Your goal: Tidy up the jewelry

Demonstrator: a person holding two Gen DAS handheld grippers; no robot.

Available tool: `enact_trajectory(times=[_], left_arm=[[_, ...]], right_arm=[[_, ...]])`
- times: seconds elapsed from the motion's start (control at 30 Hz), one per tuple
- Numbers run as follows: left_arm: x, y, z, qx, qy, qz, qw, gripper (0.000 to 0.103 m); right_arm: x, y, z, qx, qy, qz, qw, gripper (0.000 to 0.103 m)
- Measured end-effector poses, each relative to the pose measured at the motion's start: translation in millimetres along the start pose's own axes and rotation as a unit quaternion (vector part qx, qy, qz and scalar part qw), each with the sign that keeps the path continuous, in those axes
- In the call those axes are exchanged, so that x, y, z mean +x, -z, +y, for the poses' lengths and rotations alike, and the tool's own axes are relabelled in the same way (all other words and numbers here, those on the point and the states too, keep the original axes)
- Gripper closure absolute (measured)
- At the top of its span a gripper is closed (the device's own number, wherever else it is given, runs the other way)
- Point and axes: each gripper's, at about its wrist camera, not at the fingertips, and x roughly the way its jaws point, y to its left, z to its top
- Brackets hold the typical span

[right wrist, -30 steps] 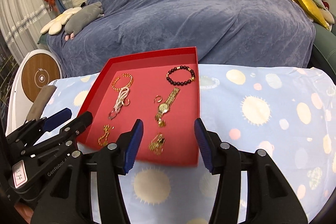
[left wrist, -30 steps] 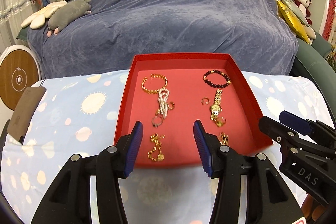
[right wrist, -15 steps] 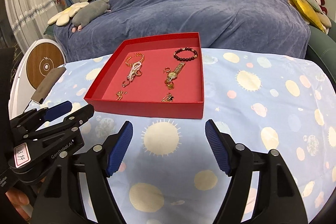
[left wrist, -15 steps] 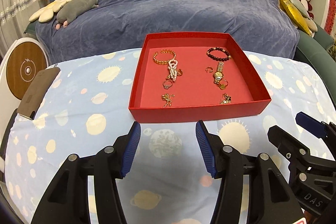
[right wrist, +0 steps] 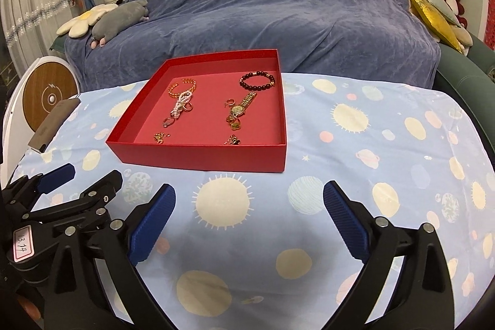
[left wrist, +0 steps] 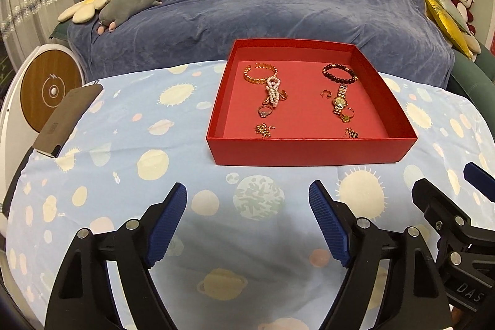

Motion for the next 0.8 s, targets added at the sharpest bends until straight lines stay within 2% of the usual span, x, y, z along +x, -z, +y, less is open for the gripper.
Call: enact_trajectory(times=[0.8], left_arm=[[13.5, 9.3, 10.9, -0.006, -0.001, 0.015, 0.9999, 0.021]], right_arm=[[11.4, 12.0, 9.3, -0.011, 0.013, 0.015, 1.000, 0.005]])
